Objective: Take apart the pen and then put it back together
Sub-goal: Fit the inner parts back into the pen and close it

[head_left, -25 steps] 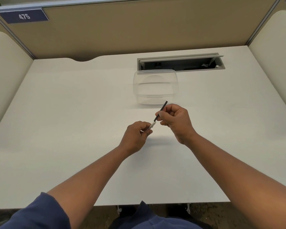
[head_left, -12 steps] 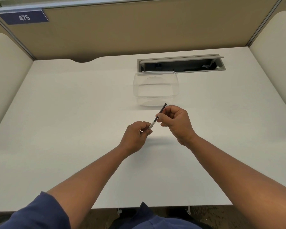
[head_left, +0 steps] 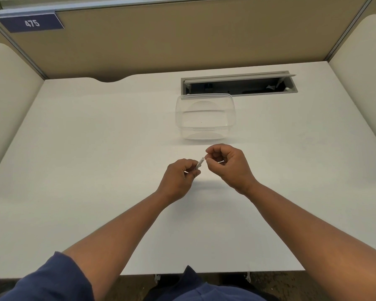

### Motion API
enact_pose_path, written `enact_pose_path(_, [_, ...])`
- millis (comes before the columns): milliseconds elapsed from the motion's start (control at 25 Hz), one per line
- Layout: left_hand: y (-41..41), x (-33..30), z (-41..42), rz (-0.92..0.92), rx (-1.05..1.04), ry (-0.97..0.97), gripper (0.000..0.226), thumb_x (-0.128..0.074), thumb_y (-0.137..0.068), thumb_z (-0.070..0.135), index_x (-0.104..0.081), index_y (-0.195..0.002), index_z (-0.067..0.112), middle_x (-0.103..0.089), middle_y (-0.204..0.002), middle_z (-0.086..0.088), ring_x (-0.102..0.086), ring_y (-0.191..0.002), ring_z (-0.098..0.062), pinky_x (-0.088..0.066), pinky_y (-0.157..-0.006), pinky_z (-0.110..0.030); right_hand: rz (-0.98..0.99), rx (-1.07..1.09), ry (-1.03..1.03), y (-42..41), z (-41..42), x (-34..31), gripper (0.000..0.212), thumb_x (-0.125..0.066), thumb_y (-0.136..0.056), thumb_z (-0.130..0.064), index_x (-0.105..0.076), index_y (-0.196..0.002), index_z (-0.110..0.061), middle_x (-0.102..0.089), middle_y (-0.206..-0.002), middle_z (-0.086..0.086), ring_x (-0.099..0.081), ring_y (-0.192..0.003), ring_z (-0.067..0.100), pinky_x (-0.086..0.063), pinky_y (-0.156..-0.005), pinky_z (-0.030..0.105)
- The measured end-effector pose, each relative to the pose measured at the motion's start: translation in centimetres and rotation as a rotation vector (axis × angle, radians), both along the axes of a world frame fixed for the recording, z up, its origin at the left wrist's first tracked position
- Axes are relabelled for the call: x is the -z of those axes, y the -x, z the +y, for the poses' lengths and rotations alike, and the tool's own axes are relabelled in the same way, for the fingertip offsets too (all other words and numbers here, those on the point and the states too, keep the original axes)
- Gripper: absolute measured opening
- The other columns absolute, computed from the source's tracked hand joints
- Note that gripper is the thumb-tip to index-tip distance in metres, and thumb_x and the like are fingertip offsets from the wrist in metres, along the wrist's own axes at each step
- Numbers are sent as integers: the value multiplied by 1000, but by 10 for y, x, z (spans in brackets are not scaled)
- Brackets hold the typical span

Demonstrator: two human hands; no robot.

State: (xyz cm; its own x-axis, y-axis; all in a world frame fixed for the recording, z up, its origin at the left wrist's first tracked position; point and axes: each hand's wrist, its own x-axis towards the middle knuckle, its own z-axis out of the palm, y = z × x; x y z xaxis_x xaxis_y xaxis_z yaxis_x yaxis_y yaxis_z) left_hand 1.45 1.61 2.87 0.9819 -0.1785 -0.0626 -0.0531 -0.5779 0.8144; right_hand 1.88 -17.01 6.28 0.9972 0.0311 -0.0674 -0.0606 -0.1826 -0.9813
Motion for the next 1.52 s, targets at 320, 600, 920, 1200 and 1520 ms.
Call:
enact_pose_path(320, [-2,0,0,30,-10,19,13,-68,-94,14,-74,-105,18,-71,-98,2,-64,-92,-15,-54,-83,-32,-54,-50,65,3,1,2,19,-64,-84,-1,-77,-88,-14,-75,-84,-8,-67,-75,10,-54,-67,29])
enact_pose_path(600, [0,1,1,30,-2,13,12,-67,-94,15,-73,-103,19,-70,-96,3,-64,-92,-15,-54,-82,-34,-48,-53,51,4,1,7,16,-65,-87,-3,-76,-90,-14,-70,-77,-17,-60,-66,6,-47,-64,20])
enact_pose_path(920, [2,0,0,37,-8,21,12,-67,-94,13,-73,-103,19,-70,-99,4,-64,-93,-13,-53,-82,-26,114,123,195,6,-24,31,11,-67,-86,-13,-74,-90,-20,-66,-75,-13,-55,-60,2,-47,-62,17])
enact_pose_path(1200, [3,2,0,41,-7,21,13,-67,-94,14,-73,-104,20,-71,-100,4,-65,-94,-12,-52,-82,-23,319,206,538,12,-57,58,8,-67,-77,-27,-64,-85,-26,-67,-79,-8,-63,-74,16,-48,-64,30])
enact_pose_path(1520, [3,2,0,45,-15,39,14,-67,-94,14,-74,-104,20,-71,-101,6,-64,-96,-9,-50,-80,-17,434,174,648,13,-65,70,16,-72,-75,-32,-62,-84,-24,-66,-82,-5,-65,-77,20,-52,-67,34])
